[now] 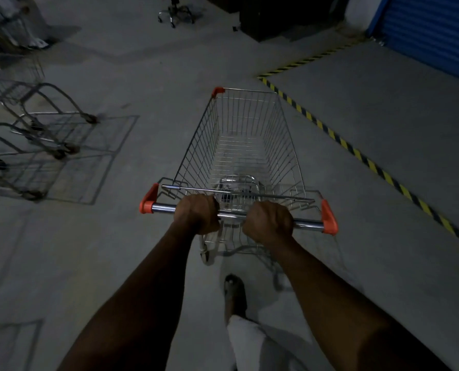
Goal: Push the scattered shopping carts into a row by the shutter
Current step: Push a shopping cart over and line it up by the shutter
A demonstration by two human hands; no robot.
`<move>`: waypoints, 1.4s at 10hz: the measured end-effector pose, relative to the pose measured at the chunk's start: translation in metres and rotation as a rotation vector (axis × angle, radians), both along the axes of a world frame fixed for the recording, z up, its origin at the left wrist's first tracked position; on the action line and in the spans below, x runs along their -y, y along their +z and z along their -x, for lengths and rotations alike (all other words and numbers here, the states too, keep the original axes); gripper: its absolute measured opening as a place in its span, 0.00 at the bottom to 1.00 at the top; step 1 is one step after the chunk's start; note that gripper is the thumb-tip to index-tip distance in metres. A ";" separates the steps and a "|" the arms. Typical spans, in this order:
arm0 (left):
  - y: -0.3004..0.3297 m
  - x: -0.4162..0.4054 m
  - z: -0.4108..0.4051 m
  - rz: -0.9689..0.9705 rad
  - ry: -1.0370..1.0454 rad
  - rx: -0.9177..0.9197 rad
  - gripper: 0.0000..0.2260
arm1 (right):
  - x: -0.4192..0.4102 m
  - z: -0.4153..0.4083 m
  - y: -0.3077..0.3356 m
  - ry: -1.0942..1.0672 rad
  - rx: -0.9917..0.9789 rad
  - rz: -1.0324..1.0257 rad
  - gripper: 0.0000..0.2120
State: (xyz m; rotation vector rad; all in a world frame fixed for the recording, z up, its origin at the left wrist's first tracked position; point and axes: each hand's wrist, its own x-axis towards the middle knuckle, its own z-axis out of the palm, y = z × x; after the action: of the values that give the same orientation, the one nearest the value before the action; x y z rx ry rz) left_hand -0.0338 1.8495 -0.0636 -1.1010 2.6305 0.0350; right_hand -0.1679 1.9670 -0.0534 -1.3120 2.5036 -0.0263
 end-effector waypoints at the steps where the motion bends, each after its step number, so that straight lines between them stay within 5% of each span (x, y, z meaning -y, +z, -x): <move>1: 0.004 0.054 0.017 0.028 0.027 0.014 0.11 | 0.043 0.007 -0.004 -0.004 -0.012 0.055 0.05; 3: 0.001 0.154 0.056 0.093 -0.136 -0.031 0.10 | 0.137 0.041 0.000 -0.064 0.020 0.005 0.10; 6: 0.006 0.280 0.137 0.004 -0.038 0.039 0.11 | 0.266 0.120 0.006 -0.113 0.058 -0.009 0.07; 12: 0.014 0.639 0.291 -0.048 -0.220 0.042 0.10 | 0.610 0.247 0.002 -0.227 -0.007 0.030 0.11; 14: -0.019 0.739 0.347 0.045 -0.528 -0.088 0.10 | 0.698 0.303 -0.001 -0.276 -0.039 0.022 0.06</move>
State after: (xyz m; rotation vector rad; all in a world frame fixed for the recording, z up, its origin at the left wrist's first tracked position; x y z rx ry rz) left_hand -0.3804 1.1101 -0.0825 -0.3939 2.9254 -0.0874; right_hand -0.4711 1.2686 -0.0544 -0.9736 2.7052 -0.0904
